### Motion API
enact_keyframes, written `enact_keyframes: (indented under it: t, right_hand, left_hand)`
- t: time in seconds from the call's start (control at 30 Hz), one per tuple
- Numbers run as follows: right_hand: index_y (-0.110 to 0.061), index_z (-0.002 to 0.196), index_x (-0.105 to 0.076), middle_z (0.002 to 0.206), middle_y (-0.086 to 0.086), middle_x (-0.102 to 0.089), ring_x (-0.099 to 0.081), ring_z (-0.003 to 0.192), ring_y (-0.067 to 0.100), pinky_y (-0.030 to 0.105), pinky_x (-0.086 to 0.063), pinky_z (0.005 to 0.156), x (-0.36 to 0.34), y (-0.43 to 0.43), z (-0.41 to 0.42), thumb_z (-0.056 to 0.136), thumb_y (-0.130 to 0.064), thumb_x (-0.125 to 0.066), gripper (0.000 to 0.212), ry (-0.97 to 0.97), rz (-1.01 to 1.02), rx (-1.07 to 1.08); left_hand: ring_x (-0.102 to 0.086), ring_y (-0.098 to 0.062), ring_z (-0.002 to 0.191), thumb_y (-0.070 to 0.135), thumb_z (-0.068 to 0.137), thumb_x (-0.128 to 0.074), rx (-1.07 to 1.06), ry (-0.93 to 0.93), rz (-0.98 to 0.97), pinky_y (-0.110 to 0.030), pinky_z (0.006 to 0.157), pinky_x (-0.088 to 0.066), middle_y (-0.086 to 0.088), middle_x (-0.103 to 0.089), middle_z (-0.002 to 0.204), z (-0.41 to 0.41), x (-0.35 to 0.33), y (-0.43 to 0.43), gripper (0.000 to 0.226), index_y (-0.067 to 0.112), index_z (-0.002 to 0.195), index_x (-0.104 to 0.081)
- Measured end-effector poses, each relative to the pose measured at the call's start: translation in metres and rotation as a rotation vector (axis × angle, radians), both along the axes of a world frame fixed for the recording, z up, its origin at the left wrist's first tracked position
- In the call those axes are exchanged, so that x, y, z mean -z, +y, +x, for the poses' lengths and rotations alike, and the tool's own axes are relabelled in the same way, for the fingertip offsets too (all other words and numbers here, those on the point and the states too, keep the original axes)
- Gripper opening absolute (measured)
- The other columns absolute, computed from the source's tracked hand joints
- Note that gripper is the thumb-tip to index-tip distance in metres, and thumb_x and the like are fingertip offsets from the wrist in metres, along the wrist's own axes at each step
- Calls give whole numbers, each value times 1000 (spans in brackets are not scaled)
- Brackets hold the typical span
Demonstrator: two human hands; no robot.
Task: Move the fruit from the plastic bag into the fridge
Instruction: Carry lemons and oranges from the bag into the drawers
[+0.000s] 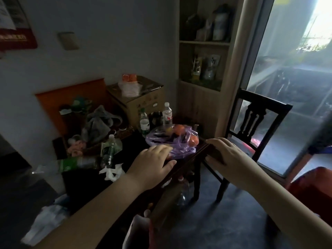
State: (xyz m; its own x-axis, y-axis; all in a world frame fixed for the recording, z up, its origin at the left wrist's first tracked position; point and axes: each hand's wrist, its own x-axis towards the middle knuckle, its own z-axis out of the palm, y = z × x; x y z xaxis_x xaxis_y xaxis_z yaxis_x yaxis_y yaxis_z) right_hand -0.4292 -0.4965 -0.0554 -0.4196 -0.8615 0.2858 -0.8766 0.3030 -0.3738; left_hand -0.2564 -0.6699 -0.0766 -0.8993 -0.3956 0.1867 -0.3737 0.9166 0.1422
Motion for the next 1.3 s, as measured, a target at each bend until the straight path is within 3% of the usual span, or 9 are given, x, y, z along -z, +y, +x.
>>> enact_keyframes:
  t: [0.13, 0.33, 0.53, 0.73, 0.87, 1.07, 1.17, 1.3]
  right_hand:
    - [-23, 130, -52, 126, -6, -54, -54, 111, 15, 28, -45, 92, 4, 7, -80, 88, -32, -59, 44, -48, -20, 54]
    - [-23, 130, -52, 128, -5, -53, -52, 116, 14, 25, -43, 94, 48, -23, -130, 89, -31, -58, 43, -107, 32, -10]
    - [-21, 133, -50, 133, -6, -51, -47, 123, 13, 15, -31, 96, 74, -103, -157, 91, -28, -56, 43, -115, 72, -123]
    - [-20, 133, -48, 136, -6, -48, -46, 124, 14, 27, -41, 100, 115, -194, -191, 93, -26, -52, 40, -169, 173, -186]
    - [-12, 133, -49, 136, 3, -49, -46, 126, 22, 34, -39, 103, 138, -256, -218, 94, -25, -46, 41, -73, 241, -204]
    - [-5, 127, -55, 133, 12, -54, -50, 123, 31, 40, -39, 105, 177, -319, -248, 85, -19, -59, 44, -17, 334, -257]
    - [-4, 129, -53, 135, 13, -52, -49, 125, 31, 38, -36, 105, 188, -337, -262, 87, -15, -54, 44, -31, 360, -251]
    - [-14, 140, -41, 146, 1, -41, -42, 131, 20, 31, -34, 106, 205, -361, -282, 96, -18, -43, 45, -104, 495, -272]
  left_hand:
    - [-30, -9, 135, 51, 97, -32, -14, -31, 28, -27, 107, -25, 8, -38, 145, -64, 13, -5, 53, 24, 143, -33]
    - [-32, -8, 134, 51, 97, -32, -70, -83, 69, -27, 107, -27, 9, -38, 145, -109, 43, -24, 54, 24, 143, -33]
    - [-29, -9, 135, 49, 98, -33, -122, -54, 98, -25, 107, -24, 9, -36, 146, -139, 57, -78, 53, 23, 144, -32]
    - [-21, -17, 142, 50, 97, -28, -147, -154, 105, -31, 113, -18, 1, -21, 155, -176, 92, -144, 59, 20, 148, -25]
    - [-36, -24, 137, 44, 92, -31, -97, -213, -5, -37, 111, -24, -7, -41, 147, -200, 110, -201, 58, 14, 141, -41]
    - [2, -18, 146, 32, 100, -30, 16, -331, 62, -33, 115, 4, -2, -5, 159, -239, 153, -254, 56, 17, 150, -11]
    - [3, -18, 146, 31, 102, -29, 49, -391, 114, -32, 115, 4, -2, -2, 159, -260, 171, -267, 55, 14, 150, -11]
    - [-8, -18, 145, 30, 100, -33, 45, -402, 241, -30, 116, -7, -4, -12, 158, -292, 190, -277, 55, 10, 149, -17]
